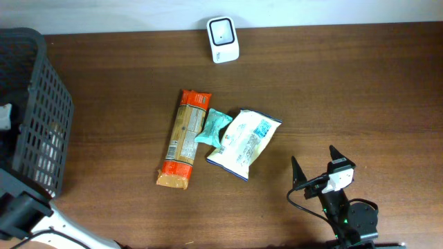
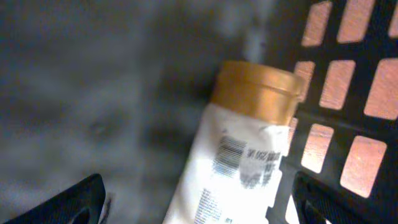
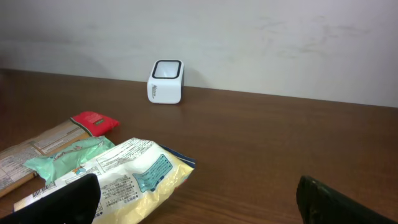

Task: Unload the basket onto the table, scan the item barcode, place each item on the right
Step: 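Reach into the basket and grasp the white-gold tube with the left gripper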

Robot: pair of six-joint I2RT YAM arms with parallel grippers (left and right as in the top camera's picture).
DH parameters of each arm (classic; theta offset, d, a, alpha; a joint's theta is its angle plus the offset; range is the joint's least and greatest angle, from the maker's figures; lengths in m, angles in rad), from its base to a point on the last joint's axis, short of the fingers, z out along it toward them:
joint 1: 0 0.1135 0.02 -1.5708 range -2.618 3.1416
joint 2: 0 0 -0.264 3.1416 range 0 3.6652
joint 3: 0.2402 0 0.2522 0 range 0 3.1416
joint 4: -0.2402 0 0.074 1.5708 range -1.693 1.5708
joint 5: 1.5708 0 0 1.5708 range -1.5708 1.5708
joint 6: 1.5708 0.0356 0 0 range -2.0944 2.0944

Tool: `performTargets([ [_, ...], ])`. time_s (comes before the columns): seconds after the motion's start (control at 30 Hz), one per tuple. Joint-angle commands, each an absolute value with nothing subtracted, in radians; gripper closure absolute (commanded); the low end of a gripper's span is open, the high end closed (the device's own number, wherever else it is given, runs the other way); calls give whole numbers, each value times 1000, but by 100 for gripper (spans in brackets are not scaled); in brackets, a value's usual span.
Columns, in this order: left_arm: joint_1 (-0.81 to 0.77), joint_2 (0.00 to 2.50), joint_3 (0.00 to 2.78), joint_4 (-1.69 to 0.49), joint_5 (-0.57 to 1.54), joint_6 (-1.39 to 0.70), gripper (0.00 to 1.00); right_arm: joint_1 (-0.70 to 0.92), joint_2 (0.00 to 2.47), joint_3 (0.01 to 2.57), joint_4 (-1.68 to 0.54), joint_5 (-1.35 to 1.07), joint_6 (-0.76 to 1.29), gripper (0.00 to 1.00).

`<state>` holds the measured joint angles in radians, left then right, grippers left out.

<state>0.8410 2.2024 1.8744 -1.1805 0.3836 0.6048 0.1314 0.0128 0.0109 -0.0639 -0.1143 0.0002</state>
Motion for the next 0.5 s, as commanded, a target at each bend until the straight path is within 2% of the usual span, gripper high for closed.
performTargets([
  [0.0, 841, 2257, 1864, -1190, 460, 706, 10, 124, 6, 6, -68, -109, 4, 1],
  [0.13, 841, 2283, 1863, -1188, 457, 706, 16, 124, 6, 6, -68, -109, 4, 1],
  [0.2, 841, 2284, 1863, -1179, 440, 705, 40, 124, 6, 6, -68, -109, 4, 1],
  [0.23, 841, 2284, 1863, -1177, 436, 705, 47, 124, 6, 6, -68, -109, 4, 2],
  [0.37, 841, 2283, 1863, -1165, 419, 702, 87, 124, 6, 6, -68, -109, 4, 1],
  [0.43, 841, 2283, 1871, -1150, 416, 670, 96, 124, 6, 6, -68, -109, 4, 1],
  [0.47, 841, 2283, 1885, -1140, 392, 632, 97, 124, 6, 6, -68, -109, 4, 1],
])
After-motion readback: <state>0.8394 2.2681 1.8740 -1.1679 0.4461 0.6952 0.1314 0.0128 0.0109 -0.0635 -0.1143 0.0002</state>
